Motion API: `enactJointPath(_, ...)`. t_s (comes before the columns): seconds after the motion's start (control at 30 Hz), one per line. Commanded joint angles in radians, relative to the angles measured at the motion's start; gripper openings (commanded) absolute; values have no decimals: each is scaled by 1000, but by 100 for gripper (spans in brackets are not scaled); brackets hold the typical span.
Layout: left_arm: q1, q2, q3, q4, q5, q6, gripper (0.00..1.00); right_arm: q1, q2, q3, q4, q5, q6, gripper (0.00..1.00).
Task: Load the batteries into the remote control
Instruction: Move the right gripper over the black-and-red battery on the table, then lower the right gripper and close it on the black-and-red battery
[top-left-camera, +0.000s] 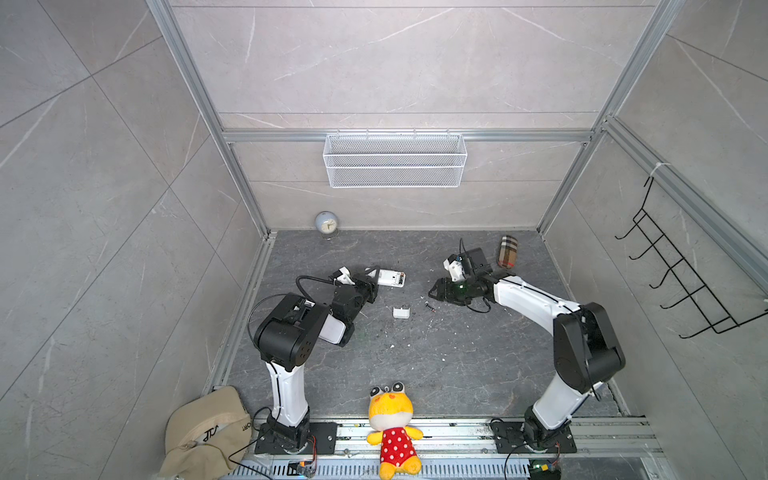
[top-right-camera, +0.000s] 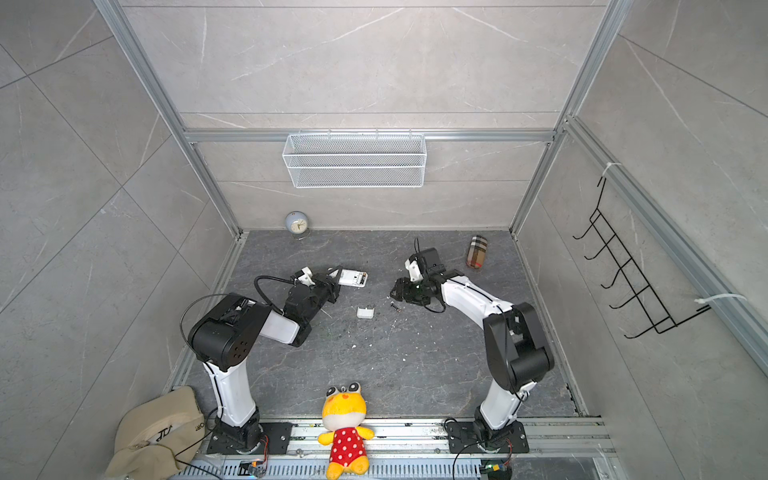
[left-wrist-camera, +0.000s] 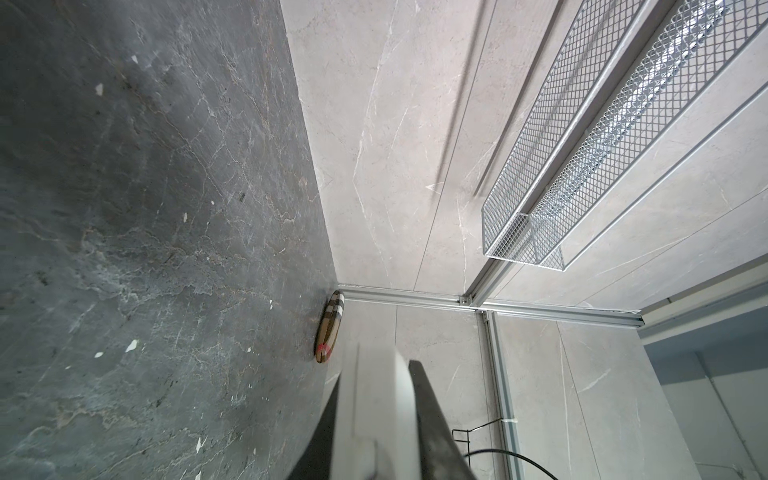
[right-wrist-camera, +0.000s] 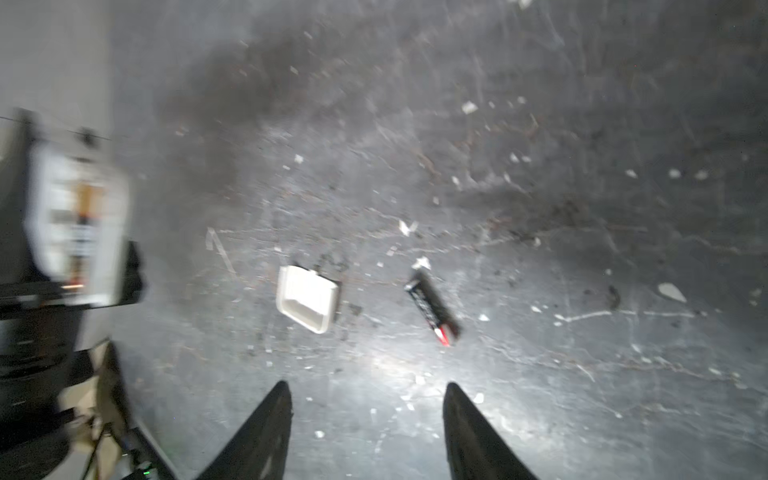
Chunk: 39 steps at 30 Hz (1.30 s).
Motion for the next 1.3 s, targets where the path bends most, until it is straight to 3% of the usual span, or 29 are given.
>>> enactJointPath(0.0, 7, -53, -14, 68, 17, 32, 2, 6, 39, 39, -91, 99, -126, 56)
enactJointPath(0.27, 10, -54, -4, 68, 28, 23, 2, 44, 116, 111, -140, 167, -192, 44)
enactJointPath(0.7, 10, -53, 5, 68, 26, 14, 2, 101, 223, 212, -198, 261, -225, 43)
enactJointPath(1.17, 9, -49, 16, 68, 30, 14, 2, 136, 278, 237, -199, 284, -230, 36)
enactJointPath(1.27, 9, -57, 5, 68, 24, 17, 2, 142, 285, 244, -208, 302, -224, 30)
